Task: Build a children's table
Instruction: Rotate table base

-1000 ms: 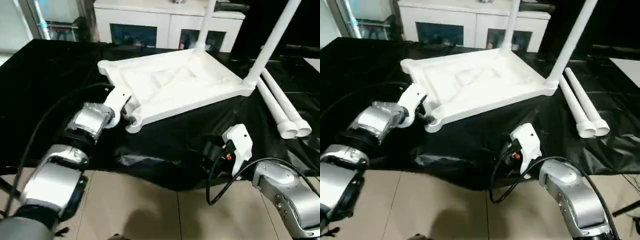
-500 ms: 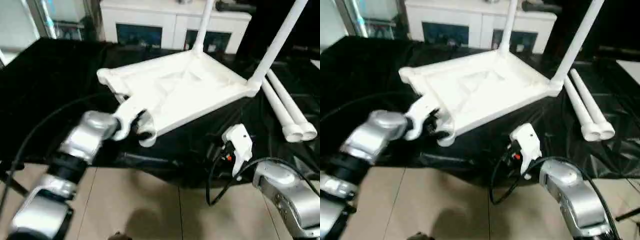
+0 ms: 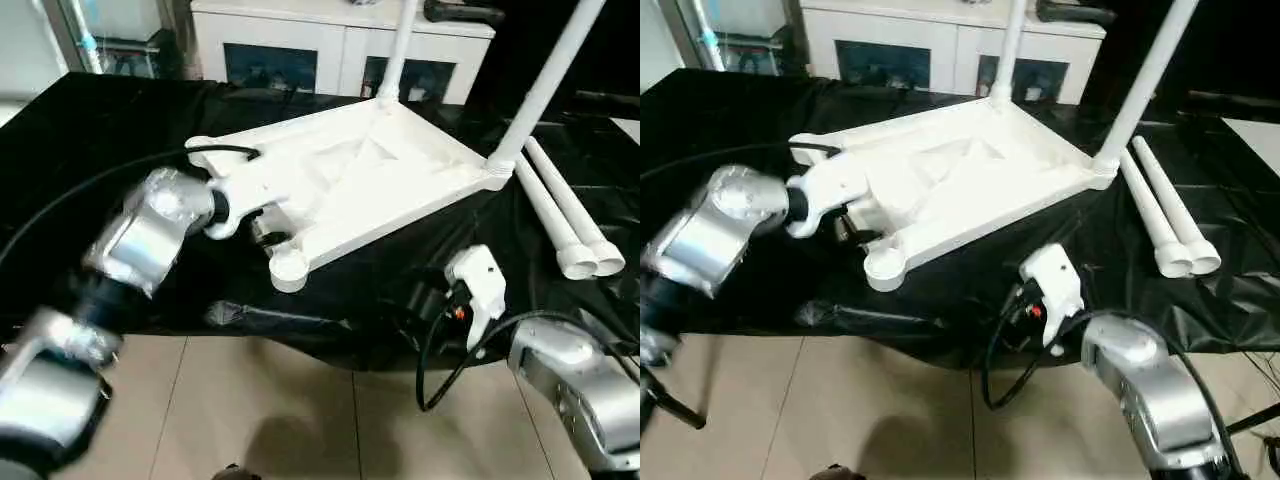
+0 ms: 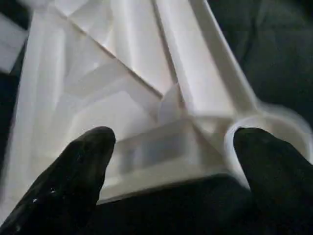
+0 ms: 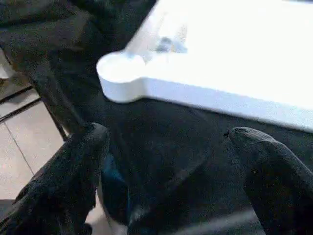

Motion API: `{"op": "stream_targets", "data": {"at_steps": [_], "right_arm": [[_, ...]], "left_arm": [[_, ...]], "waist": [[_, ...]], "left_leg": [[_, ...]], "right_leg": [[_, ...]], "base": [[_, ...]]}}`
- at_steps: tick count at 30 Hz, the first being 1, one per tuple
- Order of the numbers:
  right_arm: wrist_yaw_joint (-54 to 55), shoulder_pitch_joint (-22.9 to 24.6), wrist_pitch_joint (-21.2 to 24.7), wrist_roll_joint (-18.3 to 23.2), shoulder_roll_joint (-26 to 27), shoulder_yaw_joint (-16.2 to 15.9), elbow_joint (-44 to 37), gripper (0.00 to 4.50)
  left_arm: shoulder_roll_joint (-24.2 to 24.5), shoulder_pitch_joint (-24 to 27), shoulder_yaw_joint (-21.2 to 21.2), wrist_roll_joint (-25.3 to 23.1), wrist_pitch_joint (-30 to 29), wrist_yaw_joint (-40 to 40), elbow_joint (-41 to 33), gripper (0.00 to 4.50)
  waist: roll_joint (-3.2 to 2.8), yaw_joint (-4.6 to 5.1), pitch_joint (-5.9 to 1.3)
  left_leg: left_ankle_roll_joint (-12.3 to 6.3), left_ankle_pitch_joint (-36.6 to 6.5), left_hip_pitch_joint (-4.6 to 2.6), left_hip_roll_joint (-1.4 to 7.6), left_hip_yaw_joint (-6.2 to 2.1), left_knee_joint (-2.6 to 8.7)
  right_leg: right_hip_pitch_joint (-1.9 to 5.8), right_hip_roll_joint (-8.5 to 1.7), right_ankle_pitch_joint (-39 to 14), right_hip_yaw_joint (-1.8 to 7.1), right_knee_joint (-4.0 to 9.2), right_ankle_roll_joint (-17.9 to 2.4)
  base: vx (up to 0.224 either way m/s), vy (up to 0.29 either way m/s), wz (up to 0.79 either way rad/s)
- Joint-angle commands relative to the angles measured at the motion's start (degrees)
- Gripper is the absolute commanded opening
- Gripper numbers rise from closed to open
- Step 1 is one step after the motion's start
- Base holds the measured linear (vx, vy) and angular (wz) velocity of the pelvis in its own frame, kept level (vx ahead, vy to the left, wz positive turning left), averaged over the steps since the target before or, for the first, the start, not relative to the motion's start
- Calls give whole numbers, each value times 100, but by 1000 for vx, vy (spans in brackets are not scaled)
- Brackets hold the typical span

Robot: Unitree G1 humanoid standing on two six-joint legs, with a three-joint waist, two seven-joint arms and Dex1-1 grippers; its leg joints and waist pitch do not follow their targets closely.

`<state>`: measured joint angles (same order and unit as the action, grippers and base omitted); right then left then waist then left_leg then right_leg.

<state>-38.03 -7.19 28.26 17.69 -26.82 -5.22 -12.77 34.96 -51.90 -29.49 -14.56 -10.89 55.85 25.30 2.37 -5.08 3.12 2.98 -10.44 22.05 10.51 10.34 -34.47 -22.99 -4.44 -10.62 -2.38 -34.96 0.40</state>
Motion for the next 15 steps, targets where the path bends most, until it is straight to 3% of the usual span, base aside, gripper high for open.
{"op": "stream_targets", "data": {"at_steps": [1,6,8,9,12,15], "right_arm": [[-54,-35,-58,-28,-80,-20,18,420],[-64,-42,-41,-35,-73,-16,-19,420],[-88,-4,-53,-56,-86,-28,-56,420],[-90,-2,-55,-57,-90,-29,-60,420],[-83,57,-50,-47,-130,-18,-141,420],[-75,127,-30,-55,-158,-34,-234,420]], "left_arm": [[54,-137,-458,-533,507,304,301,446],[-219,-377,-786,-917,1091,133,1188,446],[-314,-604,-1157,-1370,1614,-139,1905,446],[-335,-636,-1182,-1402,1653,-178,1989,446],[-705,-1009,-1316,-1731,2123,-868,2954,446],[-889,-1199,-1434,-1963,2365,-1157,3450,446]], "waist": [[-49,14,-373],[-31,-16,-402],[-23,-13,-397],[-25,-19,-397],[-104,-23,-398],[-73,-33,-400]], "left_leg": [[131,-1011,-159,264,-92,461],[139,-861,-148,256,-88,435],[96,-937,-148,250,-84,429],[87,-961,-155,250,-85,428],[131,-1080,-159,253,-103,422],[91,-1087,-164,256,-102,419]], "right_leg": [[227,-361,-662,226,330,-966],[264,-385,-267,221,285,-1134],[271,-381,-249,223,298,-1159],[264,-386,-307,224,309,-1161],[276,-386,-270,224,313,-1216],[287,-386,-162,223,316,-1281]], "base": [[0,0,0],[0,0,0],[0,0,0],[0,0,0],[0,0,0],[0,0,0]]}}
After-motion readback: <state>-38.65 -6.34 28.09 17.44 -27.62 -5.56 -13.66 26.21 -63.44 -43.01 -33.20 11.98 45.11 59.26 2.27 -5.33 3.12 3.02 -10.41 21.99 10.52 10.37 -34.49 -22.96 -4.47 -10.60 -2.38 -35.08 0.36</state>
